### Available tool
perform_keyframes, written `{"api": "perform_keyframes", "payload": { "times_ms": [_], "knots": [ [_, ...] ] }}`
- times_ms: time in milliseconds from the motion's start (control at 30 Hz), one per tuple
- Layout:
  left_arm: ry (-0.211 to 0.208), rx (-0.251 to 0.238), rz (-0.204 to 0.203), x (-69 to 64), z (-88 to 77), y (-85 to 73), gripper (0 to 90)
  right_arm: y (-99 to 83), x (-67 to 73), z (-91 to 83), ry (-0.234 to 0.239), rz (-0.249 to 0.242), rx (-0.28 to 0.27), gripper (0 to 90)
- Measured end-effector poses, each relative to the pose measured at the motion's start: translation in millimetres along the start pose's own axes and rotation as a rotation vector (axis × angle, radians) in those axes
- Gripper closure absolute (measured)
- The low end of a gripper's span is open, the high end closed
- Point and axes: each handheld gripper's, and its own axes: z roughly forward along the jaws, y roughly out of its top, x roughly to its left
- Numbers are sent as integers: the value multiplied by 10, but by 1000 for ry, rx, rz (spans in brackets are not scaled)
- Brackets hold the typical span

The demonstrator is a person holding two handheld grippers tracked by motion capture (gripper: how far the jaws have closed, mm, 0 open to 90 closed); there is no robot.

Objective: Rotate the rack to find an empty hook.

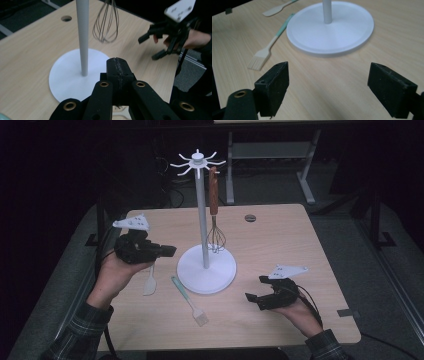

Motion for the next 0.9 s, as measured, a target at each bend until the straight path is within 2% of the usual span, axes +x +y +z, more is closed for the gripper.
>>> {"api": "perform_keyframes", "payload": {
  "times_ms": [133, 300, 400, 600, 700, 900],
  "knots": [
    [0, -20, 26, 1, -87, 213, 900, -122, -11, 45, -17, 24, 40, 163],
    [-4, -44, 51, -18, -188, 478, 900, -212, -15, 60, -18, 31, 53, 156],
    [-7, -55, 69, -37, -240, 631, 900, -239, -30, 72, -28, 26, 65, 149],
    [-21, -91, 90, -51, -339, 929, 900, -274, -59, 111, -34, 51, 79, 145],
    [-13, -99, 102, -65, -371, 1065, 900, -289, -68, 131, -40, 62, 86, 145],
    [-8, -120, 124, -120, -427, 1296, 900, -309, -78, 161, -50, 56, 93, 143]
  ]
}}
